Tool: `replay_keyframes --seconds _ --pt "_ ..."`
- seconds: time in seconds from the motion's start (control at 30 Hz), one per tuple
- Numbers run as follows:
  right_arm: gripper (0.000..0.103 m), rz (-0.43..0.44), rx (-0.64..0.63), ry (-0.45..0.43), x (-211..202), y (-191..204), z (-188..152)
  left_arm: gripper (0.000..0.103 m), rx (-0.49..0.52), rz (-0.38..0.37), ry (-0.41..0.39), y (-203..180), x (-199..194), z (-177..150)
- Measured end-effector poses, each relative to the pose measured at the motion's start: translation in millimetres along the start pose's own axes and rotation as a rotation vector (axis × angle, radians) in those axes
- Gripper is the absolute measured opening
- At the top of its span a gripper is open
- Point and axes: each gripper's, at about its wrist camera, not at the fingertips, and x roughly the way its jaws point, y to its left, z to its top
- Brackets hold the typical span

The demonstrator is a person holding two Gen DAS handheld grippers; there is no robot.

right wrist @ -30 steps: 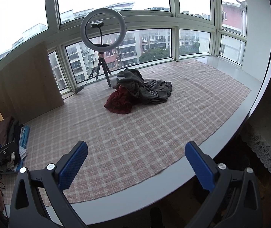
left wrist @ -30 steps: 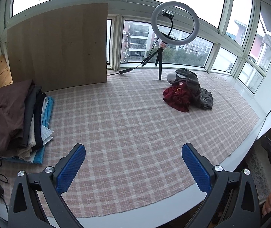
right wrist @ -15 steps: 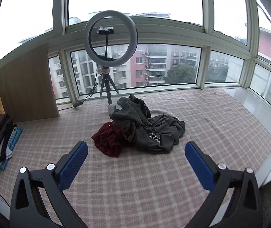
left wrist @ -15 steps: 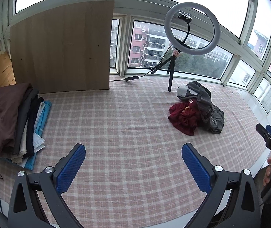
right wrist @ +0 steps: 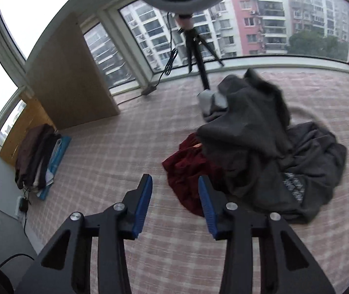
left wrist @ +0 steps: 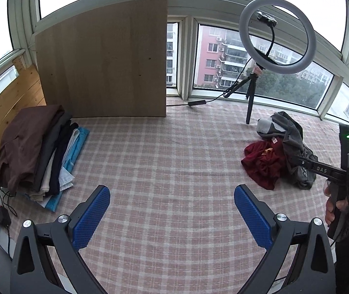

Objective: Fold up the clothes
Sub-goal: 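Grasp the dark red sweater with the right gripper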

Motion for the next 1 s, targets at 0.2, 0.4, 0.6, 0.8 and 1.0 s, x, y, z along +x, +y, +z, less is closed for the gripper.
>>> replay_keyframes --seconds 0.2,0.4,0.6,0.8,1.0 --pt "0.039 -0.208 -0.024 0.000 36 -23 21 0.102 -0.052 0.052 0.014 12 7 -3" --pt "0.043 -0.225 -0.017 0.046 50 -52 42 0.102 -0.110 0.030 0.039 15 22 -5" --pt "0.072 -0.319 -0.193 0.087 80 -21 37 0.102 -0.091 0.012 0.057 7 28 -7" --pt "0.018 -0.305 -0.223 0.108 77 -21 36 0.102 -0.083 0.020 0.043 16 19 -12" --pt "0.007 -0.026 -0.018 0.042 -6 -27 44 0.102 -0.098 0.003 0.035 38 15 -14"
